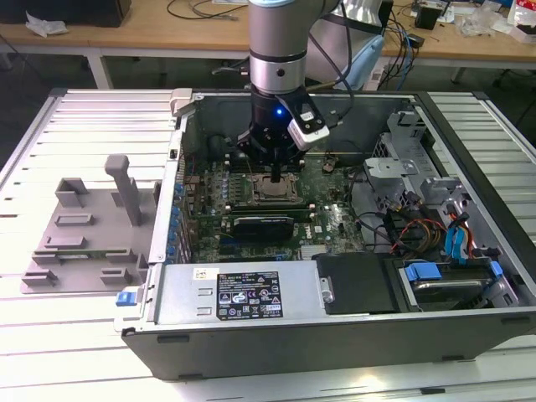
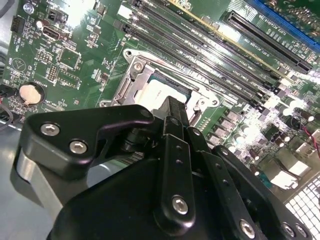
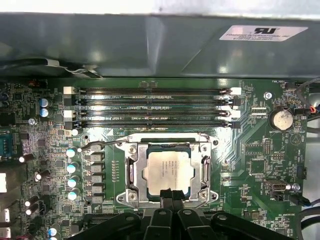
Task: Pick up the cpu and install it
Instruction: 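Install the first cpu locking lever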
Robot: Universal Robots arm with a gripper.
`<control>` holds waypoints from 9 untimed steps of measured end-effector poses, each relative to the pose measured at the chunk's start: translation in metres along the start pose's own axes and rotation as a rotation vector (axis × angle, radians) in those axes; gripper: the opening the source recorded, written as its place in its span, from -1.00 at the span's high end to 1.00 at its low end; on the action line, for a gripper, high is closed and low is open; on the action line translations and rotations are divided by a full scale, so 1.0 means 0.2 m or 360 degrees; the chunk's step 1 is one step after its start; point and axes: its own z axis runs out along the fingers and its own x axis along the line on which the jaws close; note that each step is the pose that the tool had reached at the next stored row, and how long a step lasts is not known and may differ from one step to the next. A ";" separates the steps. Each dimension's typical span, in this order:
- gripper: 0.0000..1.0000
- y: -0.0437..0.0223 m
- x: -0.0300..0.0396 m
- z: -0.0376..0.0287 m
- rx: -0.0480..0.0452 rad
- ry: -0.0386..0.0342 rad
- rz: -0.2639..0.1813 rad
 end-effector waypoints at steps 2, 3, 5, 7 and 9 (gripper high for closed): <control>0.79 -0.002 -0.002 -0.029 0.0000 0.0000 0.0000; 0.79 -0.003 -0.003 -0.050 0.0000 0.0000 0.0000; 0.79 -0.007 -0.005 -0.095 -0.0001 -0.0001 0.0000; 0.79 -0.011 -0.008 -0.149 0.0000 0.0000 0.0000; 0.79 -0.012 -0.010 -0.173 -0.0001 0.0000 0.0000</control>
